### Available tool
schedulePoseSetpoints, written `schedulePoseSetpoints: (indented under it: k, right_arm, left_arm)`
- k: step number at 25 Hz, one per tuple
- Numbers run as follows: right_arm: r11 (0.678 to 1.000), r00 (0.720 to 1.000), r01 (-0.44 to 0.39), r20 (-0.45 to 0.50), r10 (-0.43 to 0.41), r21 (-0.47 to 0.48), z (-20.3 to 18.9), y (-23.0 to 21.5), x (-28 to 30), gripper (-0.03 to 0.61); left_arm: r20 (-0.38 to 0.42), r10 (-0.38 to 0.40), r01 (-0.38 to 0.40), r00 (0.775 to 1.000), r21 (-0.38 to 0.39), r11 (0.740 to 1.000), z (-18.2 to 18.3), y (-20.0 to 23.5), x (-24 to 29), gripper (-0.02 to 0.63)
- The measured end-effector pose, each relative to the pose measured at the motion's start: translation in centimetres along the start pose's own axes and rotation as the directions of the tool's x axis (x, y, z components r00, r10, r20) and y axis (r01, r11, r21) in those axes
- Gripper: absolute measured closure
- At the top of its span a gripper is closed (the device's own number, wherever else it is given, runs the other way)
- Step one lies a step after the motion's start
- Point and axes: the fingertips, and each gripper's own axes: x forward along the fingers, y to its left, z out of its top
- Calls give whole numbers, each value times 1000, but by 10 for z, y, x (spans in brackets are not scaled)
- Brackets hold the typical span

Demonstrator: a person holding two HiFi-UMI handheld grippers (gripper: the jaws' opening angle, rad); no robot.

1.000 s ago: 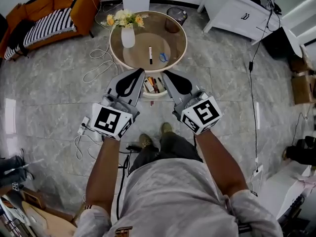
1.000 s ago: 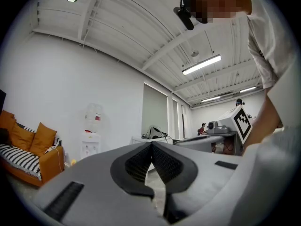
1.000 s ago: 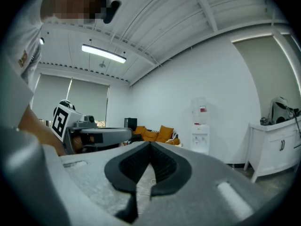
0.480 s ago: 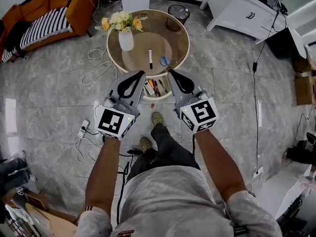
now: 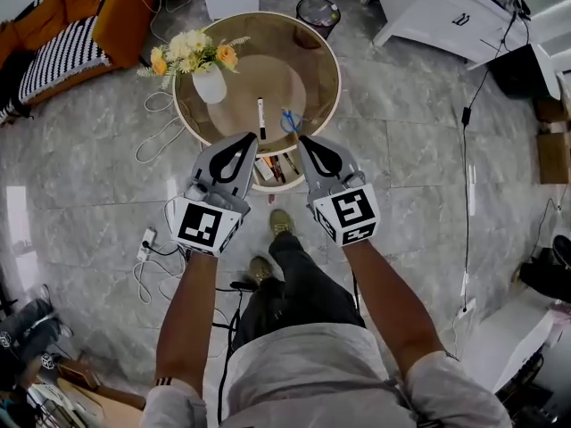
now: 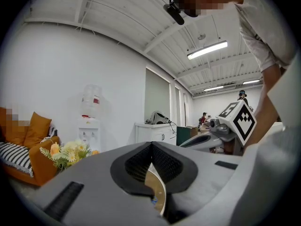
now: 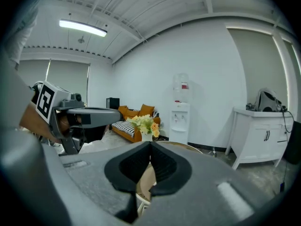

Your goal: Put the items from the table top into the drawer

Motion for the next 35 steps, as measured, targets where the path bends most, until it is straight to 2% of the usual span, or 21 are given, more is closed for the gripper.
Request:
schedulePoseSetpoints:
  k: [5, 19, 27, 35]
  right_arm:
    - [1000, 998, 5, -56, -4, 20, -36, -26, 35, 575]
    - [998, 969, 10, -248, 7, 67, -150, -71, 119, 498]
    - [995, 925, 54, -380, -18, 84, -218, -95, 155, 483]
    - [990, 863, 88, -506, -20, 110, -274, -104, 183, 472]
  left_arm:
    - [-38, 11, -12, 999, -18, 1000, -35, 18, 33, 614]
    - [-130, 19, -27, 991, -58, 998, -133, 56, 95, 614]
    - [-183, 16, -29, 983, -69, 997, -174, 64, 115, 614]
    - [-201, 23, -44, 979, -98, 994, -197, 70, 117, 614]
